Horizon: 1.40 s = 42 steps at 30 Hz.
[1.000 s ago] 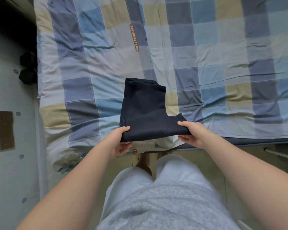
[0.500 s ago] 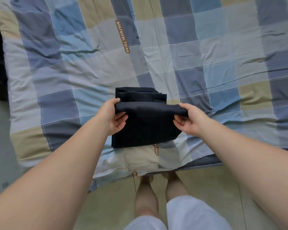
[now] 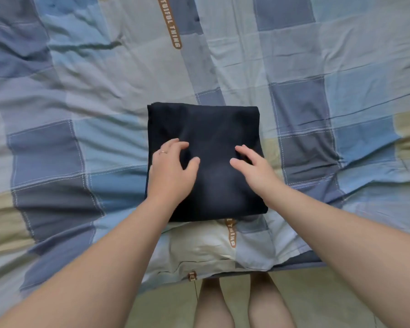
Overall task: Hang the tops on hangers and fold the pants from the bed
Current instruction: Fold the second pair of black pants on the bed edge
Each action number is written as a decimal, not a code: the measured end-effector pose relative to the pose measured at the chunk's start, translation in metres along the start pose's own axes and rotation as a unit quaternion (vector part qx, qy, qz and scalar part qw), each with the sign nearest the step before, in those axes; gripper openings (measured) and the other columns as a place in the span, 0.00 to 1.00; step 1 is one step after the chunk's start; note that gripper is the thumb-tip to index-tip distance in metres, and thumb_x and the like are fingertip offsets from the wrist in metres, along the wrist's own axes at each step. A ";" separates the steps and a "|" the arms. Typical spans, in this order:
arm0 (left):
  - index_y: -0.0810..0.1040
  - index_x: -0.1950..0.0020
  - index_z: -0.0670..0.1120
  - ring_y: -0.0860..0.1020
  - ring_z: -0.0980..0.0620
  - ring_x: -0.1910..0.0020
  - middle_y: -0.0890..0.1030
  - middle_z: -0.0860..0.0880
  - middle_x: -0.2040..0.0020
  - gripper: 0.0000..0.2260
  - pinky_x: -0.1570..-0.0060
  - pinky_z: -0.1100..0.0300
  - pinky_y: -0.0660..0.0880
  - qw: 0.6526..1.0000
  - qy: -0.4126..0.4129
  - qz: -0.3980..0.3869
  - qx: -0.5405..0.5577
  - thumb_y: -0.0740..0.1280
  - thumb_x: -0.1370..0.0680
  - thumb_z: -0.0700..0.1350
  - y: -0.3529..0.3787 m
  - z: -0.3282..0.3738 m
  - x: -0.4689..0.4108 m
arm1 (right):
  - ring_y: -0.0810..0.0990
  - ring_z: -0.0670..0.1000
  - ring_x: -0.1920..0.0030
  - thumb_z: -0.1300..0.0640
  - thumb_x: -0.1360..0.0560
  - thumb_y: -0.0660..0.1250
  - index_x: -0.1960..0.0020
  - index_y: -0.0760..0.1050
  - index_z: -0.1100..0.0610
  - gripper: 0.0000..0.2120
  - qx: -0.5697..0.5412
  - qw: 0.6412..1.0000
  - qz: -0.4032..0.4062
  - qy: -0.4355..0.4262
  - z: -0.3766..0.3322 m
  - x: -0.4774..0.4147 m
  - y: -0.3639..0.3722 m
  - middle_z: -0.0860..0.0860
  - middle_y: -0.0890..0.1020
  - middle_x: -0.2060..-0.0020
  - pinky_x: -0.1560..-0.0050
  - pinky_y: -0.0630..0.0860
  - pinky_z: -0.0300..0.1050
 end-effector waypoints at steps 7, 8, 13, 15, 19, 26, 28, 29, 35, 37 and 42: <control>0.60 0.21 0.54 0.54 0.45 0.21 0.53 0.50 0.18 0.36 0.27 0.42 0.58 0.990 -0.007 0.058 -0.125 0.73 0.26 0.54 -0.012 -0.013 0.030 | 0.51 0.51 0.20 0.48 0.21 0.65 0.23 0.64 0.46 0.27 0.375 0.922 0.016 -0.095 0.018 0.026 -0.020 0.47 0.57 0.20 0.22 0.52 0.57; 0.58 0.20 0.53 0.55 0.45 0.22 0.53 0.50 0.18 0.39 0.27 0.42 0.59 0.992 -0.039 0.063 -0.102 0.73 0.26 0.55 -0.014 -0.017 0.028 | 0.51 0.51 0.20 0.47 0.21 0.65 0.22 0.62 0.47 0.29 0.386 0.915 0.046 -0.105 0.018 0.027 -0.024 0.47 0.57 0.20 0.23 0.53 0.57; 0.50 0.20 0.54 0.71 0.49 0.29 0.70 0.52 0.25 0.48 0.34 0.53 0.68 0.971 -0.196 0.004 0.140 0.76 0.31 0.61 -0.011 -0.036 0.005 | 0.61 0.53 0.23 0.46 0.24 0.71 0.19 0.52 0.50 0.42 0.196 0.979 0.056 -0.025 0.031 0.009 -0.031 0.48 0.62 0.22 0.23 0.60 0.56; 0.54 0.21 0.53 0.73 0.49 0.31 0.73 0.53 0.28 0.50 0.33 0.53 0.69 0.960 -0.233 -0.007 0.155 0.75 0.34 0.66 -0.009 -0.042 -0.009 | 0.69 0.50 0.27 0.48 0.26 0.74 0.19 0.53 0.50 0.44 0.085 0.996 0.036 -0.003 0.036 -0.001 -0.026 0.47 0.68 0.25 0.25 0.65 0.55; 0.72 0.30 0.52 0.79 0.50 0.40 0.80 0.56 0.38 0.43 0.36 0.48 0.75 0.956 -0.245 -0.039 0.159 0.74 0.41 0.71 -0.003 -0.049 -0.032 | 0.74 0.50 0.32 0.45 0.30 0.78 0.21 0.56 0.50 0.46 -0.014 0.998 0.051 0.040 0.048 -0.023 -0.023 0.47 0.72 0.29 0.30 0.71 0.52; 0.68 0.31 0.52 0.77 0.49 0.39 0.77 0.58 0.40 0.43 0.39 0.51 0.73 0.962 -0.244 -0.044 0.113 0.72 0.39 0.74 0.004 -0.054 -0.031 | 0.85 0.47 0.47 0.44 0.31 0.79 0.27 0.66 0.52 0.38 -0.137 0.985 0.023 0.106 0.054 -0.036 -0.026 0.47 0.82 0.40 0.55 0.81 0.41; 0.70 0.29 0.53 0.77 0.49 0.37 0.78 0.57 0.36 0.43 0.35 0.48 0.73 0.962 -0.235 -0.058 0.124 0.72 0.38 0.73 0.003 -0.054 -0.028 | 0.86 0.48 0.49 0.44 0.31 0.78 0.30 0.71 0.52 0.33 -0.156 0.980 -0.011 0.121 0.052 -0.036 -0.025 0.48 0.85 0.43 0.55 0.82 0.44; 0.71 0.28 0.53 0.77 0.49 0.37 0.78 0.56 0.36 0.42 0.34 0.48 0.73 0.962 -0.232 -0.064 0.132 0.72 0.37 0.72 0.003 -0.053 -0.026 | 0.86 0.50 0.49 0.44 0.31 0.78 0.31 0.74 0.52 0.31 -0.161 0.978 -0.027 0.127 0.051 -0.035 -0.024 0.48 0.86 0.45 0.53 0.83 0.46; 0.77 0.33 0.52 0.80 0.48 0.43 0.81 0.54 0.41 0.31 0.40 0.51 0.76 0.937 -0.276 -0.126 0.175 0.74 0.30 0.65 0.006 -0.040 0.006 | 0.87 0.52 0.53 0.49 0.32 0.80 0.39 0.80 0.52 0.23 -0.101 0.976 -0.084 0.173 0.044 -0.004 -0.034 0.49 0.88 0.51 0.55 0.82 0.47; 0.78 0.36 0.50 0.82 0.48 0.47 0.82 0.52 0.44 0.29 0.49 0.53 0.79 0.914 -0.320 -0.171 0.181 0.75 0.31 0.65 0.005 -0.037 0.026 | 0.87 0.54 0.53 0.48 0.33 0.80 0.41 0.81 0.52 0.23 -0.069 0.972 -0.096 0.204 0.046 0.015 -0.041 0.51 0.88 0.52 0.54 0.82 0.48; 0.81 0.39 0.47 0.86 0.46 0.52 0.86 0.48 0.48 0.29 0.56 0.54 0.80 0.847 -0.383 -0.316 0.187 0.76 0.32 0.65 -0.003 -0.028 0.086 | 0.88 0.56 0.55 0.46 0.30 0.77 0.42 0.82 0.58 0.22 -0.116 0.933 -0.111 0.322 0.060 0.091 -0.058 0.56 0.87 0.51 0.63 0.83 0.47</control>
Point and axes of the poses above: each hand's wrist, its own x-axis away from the middle knuckle, its own y-axis out of the palm, z = x × y, the point moved 3 cm from there along -x, towards the middle knuckle
